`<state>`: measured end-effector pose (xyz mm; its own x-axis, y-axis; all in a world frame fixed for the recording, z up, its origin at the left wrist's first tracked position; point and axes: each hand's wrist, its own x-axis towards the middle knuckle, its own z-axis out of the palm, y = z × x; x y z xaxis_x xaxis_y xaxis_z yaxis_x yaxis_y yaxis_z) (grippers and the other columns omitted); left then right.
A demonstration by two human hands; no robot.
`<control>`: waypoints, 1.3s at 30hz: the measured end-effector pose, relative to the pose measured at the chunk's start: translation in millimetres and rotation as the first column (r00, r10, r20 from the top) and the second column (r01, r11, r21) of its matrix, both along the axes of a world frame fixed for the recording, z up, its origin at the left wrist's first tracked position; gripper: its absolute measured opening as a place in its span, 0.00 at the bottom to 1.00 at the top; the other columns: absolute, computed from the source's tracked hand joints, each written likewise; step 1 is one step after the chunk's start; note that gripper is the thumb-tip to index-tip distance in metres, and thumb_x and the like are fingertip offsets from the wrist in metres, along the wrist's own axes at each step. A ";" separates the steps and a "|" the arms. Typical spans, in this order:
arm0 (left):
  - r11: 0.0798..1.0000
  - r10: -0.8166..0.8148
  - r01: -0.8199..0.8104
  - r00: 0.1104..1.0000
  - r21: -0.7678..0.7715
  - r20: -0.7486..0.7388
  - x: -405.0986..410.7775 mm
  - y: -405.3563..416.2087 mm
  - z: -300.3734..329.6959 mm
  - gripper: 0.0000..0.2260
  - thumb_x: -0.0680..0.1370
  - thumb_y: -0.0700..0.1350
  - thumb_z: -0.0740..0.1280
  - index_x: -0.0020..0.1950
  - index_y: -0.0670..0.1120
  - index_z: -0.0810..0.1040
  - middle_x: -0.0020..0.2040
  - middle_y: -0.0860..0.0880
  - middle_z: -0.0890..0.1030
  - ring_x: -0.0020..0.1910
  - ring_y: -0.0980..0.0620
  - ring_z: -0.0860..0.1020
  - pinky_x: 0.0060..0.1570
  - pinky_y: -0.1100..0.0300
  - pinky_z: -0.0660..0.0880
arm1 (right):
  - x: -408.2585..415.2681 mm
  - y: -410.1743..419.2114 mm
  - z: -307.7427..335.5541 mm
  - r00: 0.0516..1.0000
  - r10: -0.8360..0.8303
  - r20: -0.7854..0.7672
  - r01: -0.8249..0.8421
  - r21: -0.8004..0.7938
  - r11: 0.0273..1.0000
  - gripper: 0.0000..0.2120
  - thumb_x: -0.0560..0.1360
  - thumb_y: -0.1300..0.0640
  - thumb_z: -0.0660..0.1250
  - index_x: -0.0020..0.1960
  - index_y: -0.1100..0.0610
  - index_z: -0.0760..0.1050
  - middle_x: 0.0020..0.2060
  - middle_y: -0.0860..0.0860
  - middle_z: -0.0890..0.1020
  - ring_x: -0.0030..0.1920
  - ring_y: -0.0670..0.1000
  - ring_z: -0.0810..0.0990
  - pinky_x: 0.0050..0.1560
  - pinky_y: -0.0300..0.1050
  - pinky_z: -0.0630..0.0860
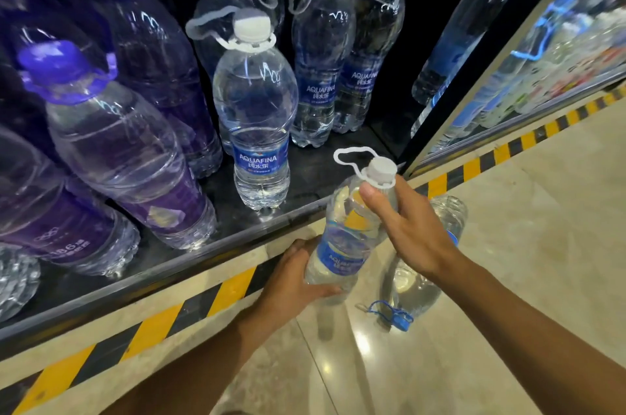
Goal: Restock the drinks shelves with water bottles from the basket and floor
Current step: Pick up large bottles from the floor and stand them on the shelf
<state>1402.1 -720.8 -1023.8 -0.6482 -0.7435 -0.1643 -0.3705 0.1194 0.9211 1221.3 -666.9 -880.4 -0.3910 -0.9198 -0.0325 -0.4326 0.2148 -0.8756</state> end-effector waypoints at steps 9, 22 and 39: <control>0.963 0.152 -0.198 0.959 -0.182 -0.238 -23.2 -8.5 63.6 0.37 0.62 0.56 0.82 0.70 0.59 0.75 0.63 0.57 0.72 0.67 0.57 0.70 0.67 0.62 0.69 | 3.9 -1.3 82.0 0.989 -0.140 -0.043 0.113 -0.378 0.919 0.13 0.76 0.37 0.64 0.48 0.44 0.81 0.43 0.42 0.86 0.45 0.48 0.86 0.45 0.48 0.83; 0.937 0.263 -0.321 0.906 -0.134 -0.332 -82.1 -87.5 90.1 0.37 0.71 0.41 0.79 0.77 0.46 0.68 0.74 0.48 0.73 0.73 0.51 0.72 0.71 0.50 0.70 | -20.0 -73.4 87.0 0.990 -0.025 -0.141 -0.033 -0.391 0.920 0.18 0.77 0.41 0.64 0.63 0.46 0.74 0.52 0.32 0.82 0.55 0.38 0.81 0.58 0.41 0.79; 0.928 0.287 -0.294 0.956 -0.226 -0.066 -94.2 -99.6 76.2 0.40 0.79 0.54 0.70 0.83 0.46 0.51 0.83 0.43 0.53 0.81 0.46 0.57 0.76 0.48 0.63 | -43.2 -137.7 69.7 0.998 -0.050 -0.040 0.032 -0.354 0.935 0.23 0.78 0.37 0.62 0.66 0.49 0.72 0.54 0.37 0.82 0.57 0.39 0.81 0.56 0.38 0.79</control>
